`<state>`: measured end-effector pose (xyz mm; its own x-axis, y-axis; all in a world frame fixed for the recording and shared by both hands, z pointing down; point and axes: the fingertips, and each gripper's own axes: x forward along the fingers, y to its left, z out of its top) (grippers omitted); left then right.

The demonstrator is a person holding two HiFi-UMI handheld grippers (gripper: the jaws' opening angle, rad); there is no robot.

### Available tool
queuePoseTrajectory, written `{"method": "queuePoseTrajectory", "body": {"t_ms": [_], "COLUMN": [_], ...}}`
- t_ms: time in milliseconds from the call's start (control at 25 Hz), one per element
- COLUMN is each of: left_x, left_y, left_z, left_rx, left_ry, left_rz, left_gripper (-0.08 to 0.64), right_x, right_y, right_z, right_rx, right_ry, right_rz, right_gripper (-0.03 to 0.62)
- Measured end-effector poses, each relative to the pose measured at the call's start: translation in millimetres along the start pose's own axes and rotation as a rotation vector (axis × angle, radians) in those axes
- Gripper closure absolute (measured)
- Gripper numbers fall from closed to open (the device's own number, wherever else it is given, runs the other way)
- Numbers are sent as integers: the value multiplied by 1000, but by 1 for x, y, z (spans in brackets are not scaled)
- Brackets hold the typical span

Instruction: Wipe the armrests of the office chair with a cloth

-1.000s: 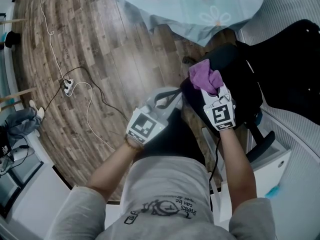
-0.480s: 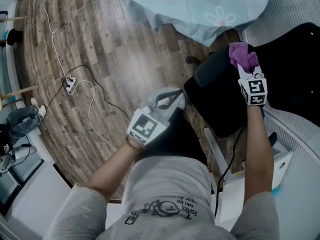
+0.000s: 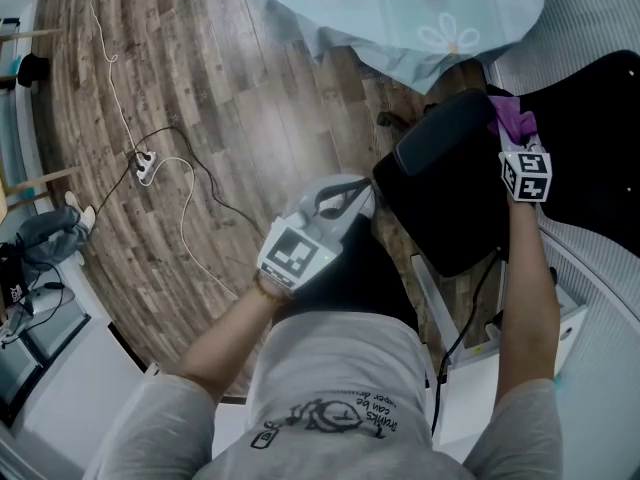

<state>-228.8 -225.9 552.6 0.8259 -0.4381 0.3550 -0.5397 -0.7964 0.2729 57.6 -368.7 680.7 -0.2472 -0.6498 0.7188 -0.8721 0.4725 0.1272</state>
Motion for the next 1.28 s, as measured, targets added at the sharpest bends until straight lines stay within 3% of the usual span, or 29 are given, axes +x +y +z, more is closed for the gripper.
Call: {"method": "queuePoseTrajectory", "body": {"t_ms": [240,520,720,1000,1120,1280], "left_x": [-1,1,2,1,2,1], "left_y": [3,2,1,0,-3,-7], "left_z": [3,8,8,9,10,16], "left_rx": [3,-1,-2,-3,-1,8], "left_ry": [2,-7,-8,-9,-10,-17], "left_rz": [11,6,8,16,17,20], "left_gripper": [557,558,557,557,558,557], "right_x": [-13,-19,-36,-67,-69,-73], "right_y": [10,68,141,244,251,249], "right_z": [35,57,58,57,57,61], "right_rx": [-67,-164,-192,-180,-126,-141], "right_ry": [-111,-149,-185,-243,-254,-244], "right_rz": [-12,120,249,422,427,419], "right_gripper": [565,565,563,563,563,563]}}
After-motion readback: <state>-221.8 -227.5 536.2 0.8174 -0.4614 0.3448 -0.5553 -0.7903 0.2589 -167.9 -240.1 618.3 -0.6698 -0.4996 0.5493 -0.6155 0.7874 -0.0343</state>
